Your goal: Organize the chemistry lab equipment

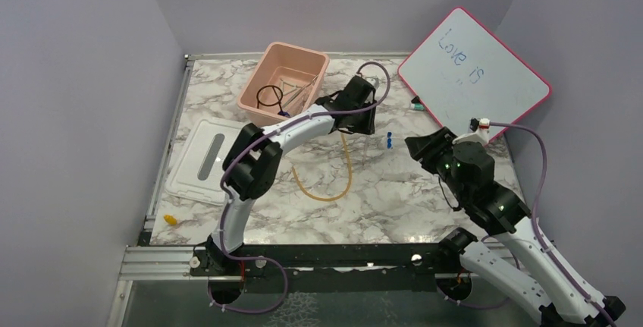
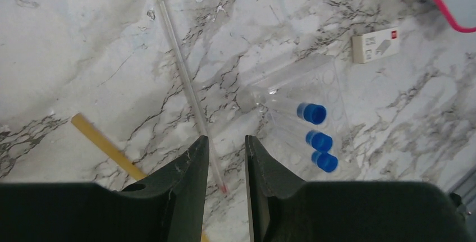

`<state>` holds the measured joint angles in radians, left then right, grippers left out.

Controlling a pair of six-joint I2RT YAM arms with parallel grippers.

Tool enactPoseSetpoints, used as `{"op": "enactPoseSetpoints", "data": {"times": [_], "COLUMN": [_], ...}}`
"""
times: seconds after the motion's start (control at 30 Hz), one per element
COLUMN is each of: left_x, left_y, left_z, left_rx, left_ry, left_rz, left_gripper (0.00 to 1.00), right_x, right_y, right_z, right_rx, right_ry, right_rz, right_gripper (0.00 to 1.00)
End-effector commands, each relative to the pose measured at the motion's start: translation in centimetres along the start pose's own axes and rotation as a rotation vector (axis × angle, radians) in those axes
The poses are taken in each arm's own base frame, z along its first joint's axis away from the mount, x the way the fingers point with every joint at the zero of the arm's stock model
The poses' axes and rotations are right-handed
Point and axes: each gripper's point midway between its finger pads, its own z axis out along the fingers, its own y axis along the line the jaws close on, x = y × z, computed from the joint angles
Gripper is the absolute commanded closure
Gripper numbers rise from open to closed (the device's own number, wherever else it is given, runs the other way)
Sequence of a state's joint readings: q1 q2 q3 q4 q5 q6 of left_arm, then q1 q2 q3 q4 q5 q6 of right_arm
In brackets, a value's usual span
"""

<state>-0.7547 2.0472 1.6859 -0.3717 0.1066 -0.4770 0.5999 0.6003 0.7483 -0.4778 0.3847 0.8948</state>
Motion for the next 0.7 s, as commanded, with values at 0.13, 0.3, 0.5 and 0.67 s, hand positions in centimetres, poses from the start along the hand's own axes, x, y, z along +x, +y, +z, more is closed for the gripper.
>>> {"op": "enactPoseSetpoints", "data": {"times": [0.13, 0.3, 0.5, 0.67], "left_x": [2.0, 3.4, 4.5, 5.4], "left_y": [2.2, 3.6, 4.0, 5.3], "left_z": [4.3, 5.9, 7.0, 7.4], "left_rx": [-0.101, -0.15, -0.144, -0.199], "left_ry": [0.101, 0.179, 0.23, 0.259], "left_rz": [0.064, 0.112, 0.125, 0.157], "left_gripper": [0.65, 0.7, 0.71, 0.78], "right_x": [0.2, 0.5, 1.3, 1.5], "right_y": [-1.6, -1.6, -1.4, -1.3], "right_z": [0.3, 1.0, 1.9, 2.2], "right_rx": [0.059, 0.053, 0.048, 0.041], "right_ry": [-0.014, -0.02, 0.004, 0.007], "right_rz": [-0.005, -0.011, -0.023, -0.032], "right_gripper": [0.5, 0.5, 0.5, 0.5]}}
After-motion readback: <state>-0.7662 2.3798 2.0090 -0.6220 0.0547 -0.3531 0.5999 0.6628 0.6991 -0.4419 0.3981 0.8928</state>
